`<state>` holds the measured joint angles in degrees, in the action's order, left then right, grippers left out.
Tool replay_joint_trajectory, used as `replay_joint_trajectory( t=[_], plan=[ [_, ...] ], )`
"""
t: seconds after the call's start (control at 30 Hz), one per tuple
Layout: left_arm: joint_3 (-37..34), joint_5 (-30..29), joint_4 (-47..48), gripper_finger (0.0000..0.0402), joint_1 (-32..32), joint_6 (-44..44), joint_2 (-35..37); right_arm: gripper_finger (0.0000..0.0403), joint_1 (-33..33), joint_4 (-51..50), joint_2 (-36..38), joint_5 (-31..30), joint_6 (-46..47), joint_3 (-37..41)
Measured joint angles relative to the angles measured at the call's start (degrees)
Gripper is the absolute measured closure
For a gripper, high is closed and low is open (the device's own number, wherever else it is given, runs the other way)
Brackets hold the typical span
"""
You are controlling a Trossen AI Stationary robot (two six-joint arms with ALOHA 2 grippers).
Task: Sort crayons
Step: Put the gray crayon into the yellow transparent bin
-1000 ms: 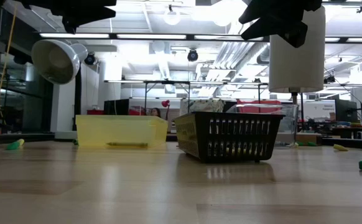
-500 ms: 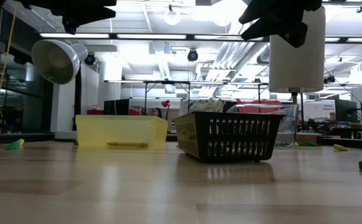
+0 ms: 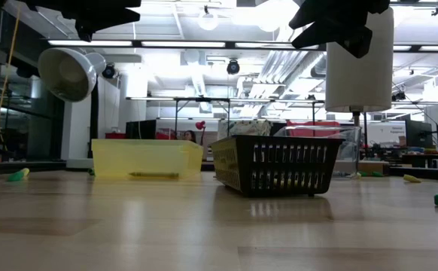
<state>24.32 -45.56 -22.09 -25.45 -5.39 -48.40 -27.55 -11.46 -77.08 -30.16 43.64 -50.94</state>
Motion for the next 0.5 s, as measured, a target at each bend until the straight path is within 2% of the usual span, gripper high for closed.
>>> replay_joint_trajectory(
  t=[0.13, 0.23, 0.33, 0.5],
  plan=[
    [0.00, 0.00, 0.00, 0.0247, 0.00, 0.02, 0.00, 0.0269, 0.02, -0.29, 0.00, 3.17, 2.64, 0.00],
    [0.00, 0.00, 0.00, 0.0247, 0.00, 0.02, 0.00, 0.0269, -0.09, -1.78, 0.00, 9.04, 6.23, 0.00],
    [0.00, 0.00, 0.00, 0.0247, 0.00, 0.02, 0.00, 0.0269, -1.42, -5.40, -0.01, 14.65, 12.54, 0.00],
    [0.00, 0.00, 0.00, 0.0247, -0.02, 0.00, 0.00, 0.0269, -7.18, -14.35, -1.26, 18.64, 27.72, 0.00]
  ],
)
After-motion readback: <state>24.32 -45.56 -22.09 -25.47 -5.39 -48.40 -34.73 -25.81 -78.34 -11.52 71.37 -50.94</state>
